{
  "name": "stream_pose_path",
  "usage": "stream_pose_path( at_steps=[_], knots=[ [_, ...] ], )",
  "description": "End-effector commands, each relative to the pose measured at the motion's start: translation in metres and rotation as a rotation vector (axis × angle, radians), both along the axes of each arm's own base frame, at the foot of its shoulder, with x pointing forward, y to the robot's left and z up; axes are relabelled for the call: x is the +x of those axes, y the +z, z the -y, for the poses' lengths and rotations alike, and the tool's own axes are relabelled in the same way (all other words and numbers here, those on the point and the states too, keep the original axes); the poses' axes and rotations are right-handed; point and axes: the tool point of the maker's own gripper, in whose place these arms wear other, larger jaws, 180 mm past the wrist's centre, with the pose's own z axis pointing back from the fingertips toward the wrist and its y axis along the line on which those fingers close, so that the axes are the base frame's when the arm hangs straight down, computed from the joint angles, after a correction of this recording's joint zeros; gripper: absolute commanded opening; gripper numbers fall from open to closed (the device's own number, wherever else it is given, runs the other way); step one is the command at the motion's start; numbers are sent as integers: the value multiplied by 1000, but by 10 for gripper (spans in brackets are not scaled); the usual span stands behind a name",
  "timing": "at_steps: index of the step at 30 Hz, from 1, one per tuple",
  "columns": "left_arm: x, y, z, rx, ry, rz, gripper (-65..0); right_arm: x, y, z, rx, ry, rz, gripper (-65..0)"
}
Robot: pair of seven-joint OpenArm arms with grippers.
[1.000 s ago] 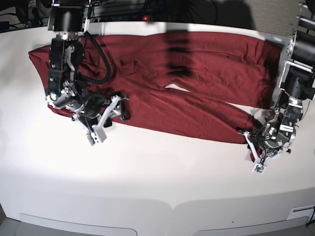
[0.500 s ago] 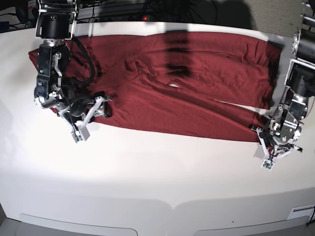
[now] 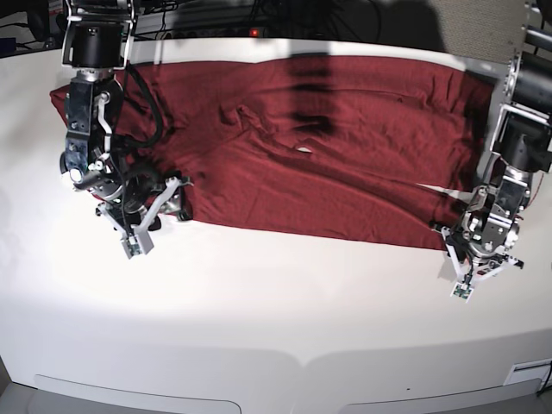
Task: Fold the T-shirt properly
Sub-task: 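Grasp the folded shirt edge with both grippers, then pull the folded edge with both grippers to straighten the shirt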
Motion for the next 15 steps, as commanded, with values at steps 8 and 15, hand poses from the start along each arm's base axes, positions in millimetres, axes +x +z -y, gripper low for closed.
stream_pose_path(
  at_steps=[8, 15],
  knots=[
    [11, 13, 3, -4, 9, 21, -461, 10, -41, 13, 45, -57, -128, -275],
    [10, 12, 3, -2, 12, 16, -461, -11, -55, 7, 48, -12, -228, -275]
  ],
)
